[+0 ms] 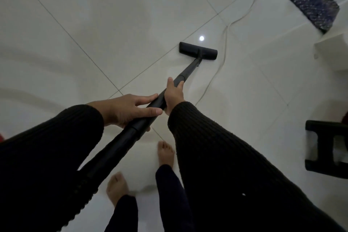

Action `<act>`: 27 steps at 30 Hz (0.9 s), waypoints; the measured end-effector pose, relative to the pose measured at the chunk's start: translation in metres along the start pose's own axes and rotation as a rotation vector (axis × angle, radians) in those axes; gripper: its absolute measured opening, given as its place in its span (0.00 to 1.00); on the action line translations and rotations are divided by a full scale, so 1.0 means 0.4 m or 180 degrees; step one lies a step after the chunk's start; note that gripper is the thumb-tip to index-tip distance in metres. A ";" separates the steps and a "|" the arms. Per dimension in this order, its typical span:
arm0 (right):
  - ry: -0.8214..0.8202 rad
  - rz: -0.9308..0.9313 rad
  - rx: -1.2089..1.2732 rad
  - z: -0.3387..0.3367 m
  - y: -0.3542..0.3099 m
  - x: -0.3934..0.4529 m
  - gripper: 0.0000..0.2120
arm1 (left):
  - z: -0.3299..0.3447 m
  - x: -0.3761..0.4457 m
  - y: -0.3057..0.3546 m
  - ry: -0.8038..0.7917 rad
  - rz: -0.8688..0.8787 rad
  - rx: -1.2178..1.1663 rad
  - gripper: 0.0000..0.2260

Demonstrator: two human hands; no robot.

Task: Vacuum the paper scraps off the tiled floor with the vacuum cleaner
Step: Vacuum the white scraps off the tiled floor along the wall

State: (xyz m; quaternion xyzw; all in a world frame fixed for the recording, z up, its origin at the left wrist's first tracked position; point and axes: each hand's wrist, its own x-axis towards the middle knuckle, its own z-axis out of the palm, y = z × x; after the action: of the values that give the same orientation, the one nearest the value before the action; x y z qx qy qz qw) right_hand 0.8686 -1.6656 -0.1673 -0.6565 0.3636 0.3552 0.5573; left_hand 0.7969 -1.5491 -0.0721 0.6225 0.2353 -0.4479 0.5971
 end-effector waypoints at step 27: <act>-0.1861 -0.1077 -0.1171 0.339 0.124 -0.230 0.29 | -0.398 -0.299 -0.199 0.0666 -0.0196 0.1905 0.33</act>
State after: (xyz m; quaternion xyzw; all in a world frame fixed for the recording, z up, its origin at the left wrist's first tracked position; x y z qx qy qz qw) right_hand 0.7726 -1.5295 -0.1279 -0.6673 0.0060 0.4898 0.5610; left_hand 0.7164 -1.3544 -0.0323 0.8058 0.1721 -0.4486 0.3461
